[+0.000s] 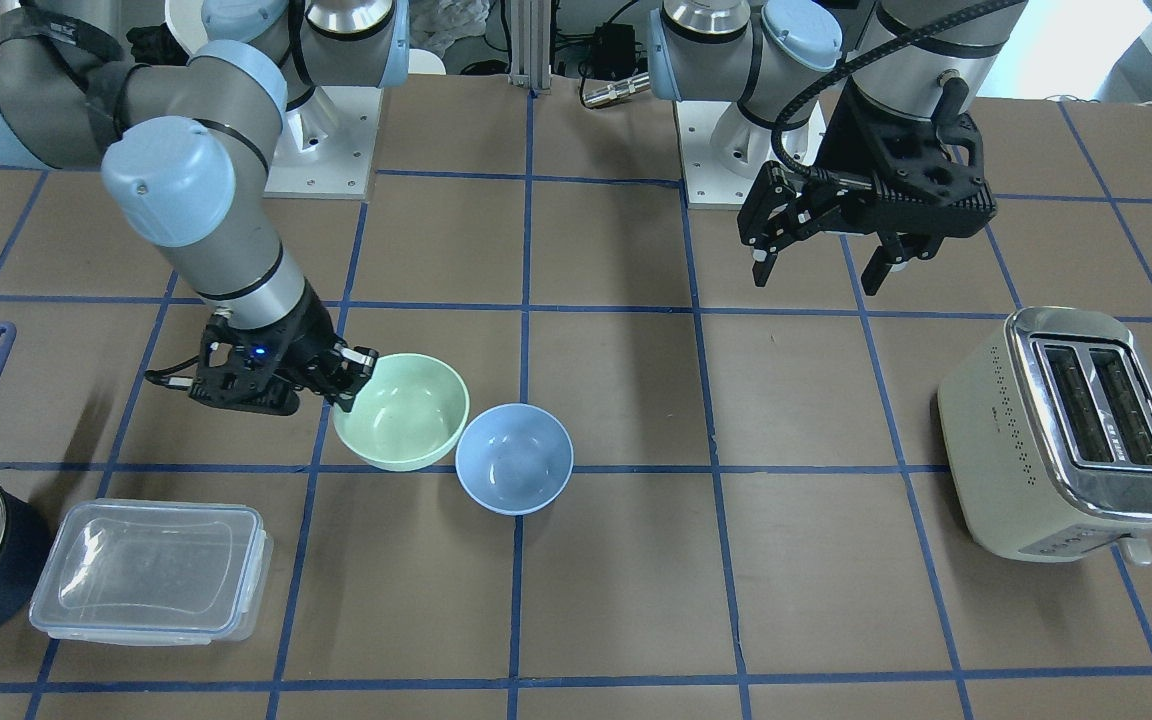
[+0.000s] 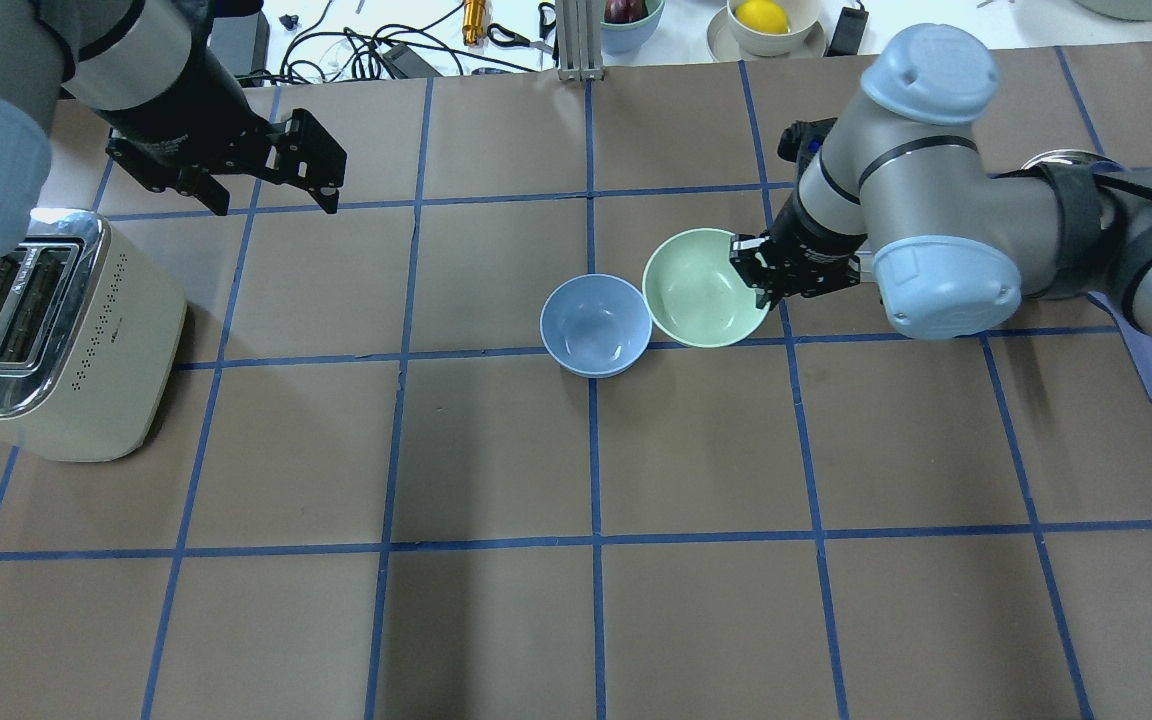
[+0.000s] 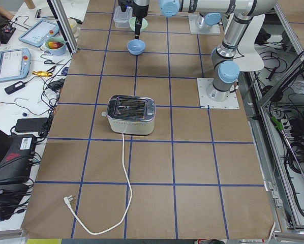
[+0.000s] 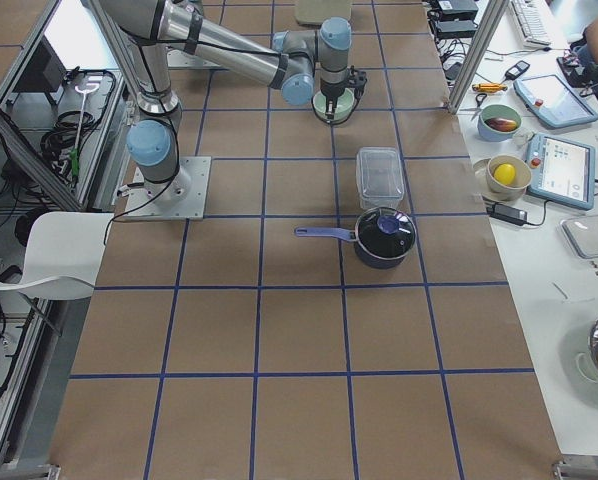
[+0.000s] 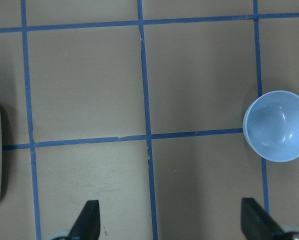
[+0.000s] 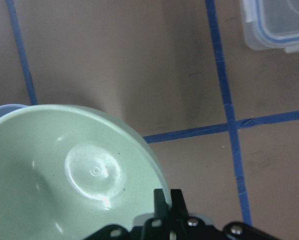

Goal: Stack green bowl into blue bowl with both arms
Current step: 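Release blue bowl with left gripper while right lowers green bowl into it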

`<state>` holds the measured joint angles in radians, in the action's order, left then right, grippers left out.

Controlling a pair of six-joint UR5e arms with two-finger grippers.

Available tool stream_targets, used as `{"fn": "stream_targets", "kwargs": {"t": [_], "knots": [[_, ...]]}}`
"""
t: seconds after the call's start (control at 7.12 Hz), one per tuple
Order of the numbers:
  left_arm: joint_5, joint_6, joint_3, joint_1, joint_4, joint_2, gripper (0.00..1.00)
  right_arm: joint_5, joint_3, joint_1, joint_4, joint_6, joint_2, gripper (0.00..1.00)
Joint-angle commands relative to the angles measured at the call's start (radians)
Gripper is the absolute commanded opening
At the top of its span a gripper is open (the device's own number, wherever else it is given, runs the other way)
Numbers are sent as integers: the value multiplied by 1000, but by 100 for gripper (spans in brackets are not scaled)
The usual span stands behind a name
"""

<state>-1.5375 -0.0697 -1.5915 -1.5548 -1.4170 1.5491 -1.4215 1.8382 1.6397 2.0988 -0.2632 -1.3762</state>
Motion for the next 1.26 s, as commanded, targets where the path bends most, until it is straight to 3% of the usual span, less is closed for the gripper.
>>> {"fn": "stream_targets", "kwargs": {"t": [0.0,0.56,0.7,0.84,1.12], "knots": [[-1,-4,2,7,0,-3,100,4,-81,124,0,-94,104,0],[-46,22,5,15,-7,-10,100,65,-117,140,3,-74,193,0],[-38,60,7,16,-7,-11,100,53,-119,140,1,-77,200,7],[-35,86,7,18,-7,-9,100,49,-116,141,4,-76,203,95],[-36,87,7,30,-13,-11,100,15,-140,135,-8,-74,186,100]]}}
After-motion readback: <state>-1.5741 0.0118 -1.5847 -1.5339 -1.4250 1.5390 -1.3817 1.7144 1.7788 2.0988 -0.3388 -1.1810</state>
